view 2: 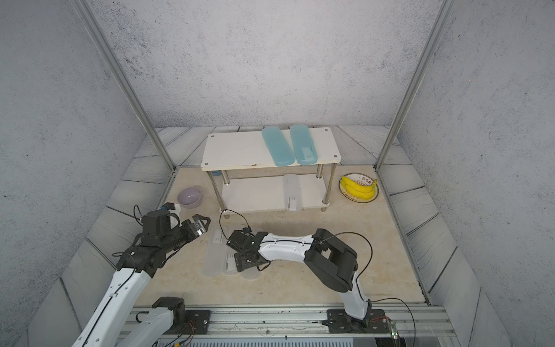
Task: Place the pencil cases on the shelf according to color
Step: Move the pencil case to the center of the board.
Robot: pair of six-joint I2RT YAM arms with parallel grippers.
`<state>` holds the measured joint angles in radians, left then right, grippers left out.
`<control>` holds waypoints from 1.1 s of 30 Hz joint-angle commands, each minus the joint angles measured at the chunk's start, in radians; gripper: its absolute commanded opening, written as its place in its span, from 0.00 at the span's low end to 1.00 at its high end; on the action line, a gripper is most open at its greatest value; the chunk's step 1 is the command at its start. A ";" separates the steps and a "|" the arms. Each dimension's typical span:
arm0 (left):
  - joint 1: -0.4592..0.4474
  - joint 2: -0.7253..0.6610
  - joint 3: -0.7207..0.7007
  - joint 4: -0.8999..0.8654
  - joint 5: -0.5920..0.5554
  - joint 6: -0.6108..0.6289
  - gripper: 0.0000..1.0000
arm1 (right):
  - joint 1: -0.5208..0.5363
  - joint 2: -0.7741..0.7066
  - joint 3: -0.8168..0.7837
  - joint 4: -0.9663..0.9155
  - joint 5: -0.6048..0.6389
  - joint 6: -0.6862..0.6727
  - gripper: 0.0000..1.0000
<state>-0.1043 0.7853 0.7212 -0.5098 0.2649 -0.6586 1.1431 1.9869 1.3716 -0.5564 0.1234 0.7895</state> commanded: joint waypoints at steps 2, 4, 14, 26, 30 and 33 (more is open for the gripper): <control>0.002 -0.040 -0.028 0.014 -0.012 0.013 0.99 | 0.004 0.038 0.037 -0.119 0.047 -0.011 0.94; 0.003 -0.046 -0.025 0.004 -0.015 0.020 0.99 | 0.003 0.020 0.014 -0.155 0.101 0.004 0.94; 0.002 -0.015 -0.018 0.025 0.014 0.016 0.99 | -0.060 -0.255 -0.280 -0.003 0.077 -0.025 0.95; 0.002 -0.023 -0.020 0.018 0.023 0.019 0.99 | -0.062 -0.589 -0.573 0.190 -0.006 -0.091 0.98; 0.003 -0.026 -0.024 0.015 0.026 0.023 0.99 | -0.061 -0.544 -0.591 0.210 -0.028 -0.113 0.97; 0.003 -0.027 -0.023 0.011 0.029 0.022 0.99 | -0.062 -0.516 -0.584 0.218 -0.005 -0.135 0.97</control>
<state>-0.1043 0.7700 0.7040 -0.4931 0.2840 -0.6514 1.0786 1.4590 0.7803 -0.3771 0.1223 0.6914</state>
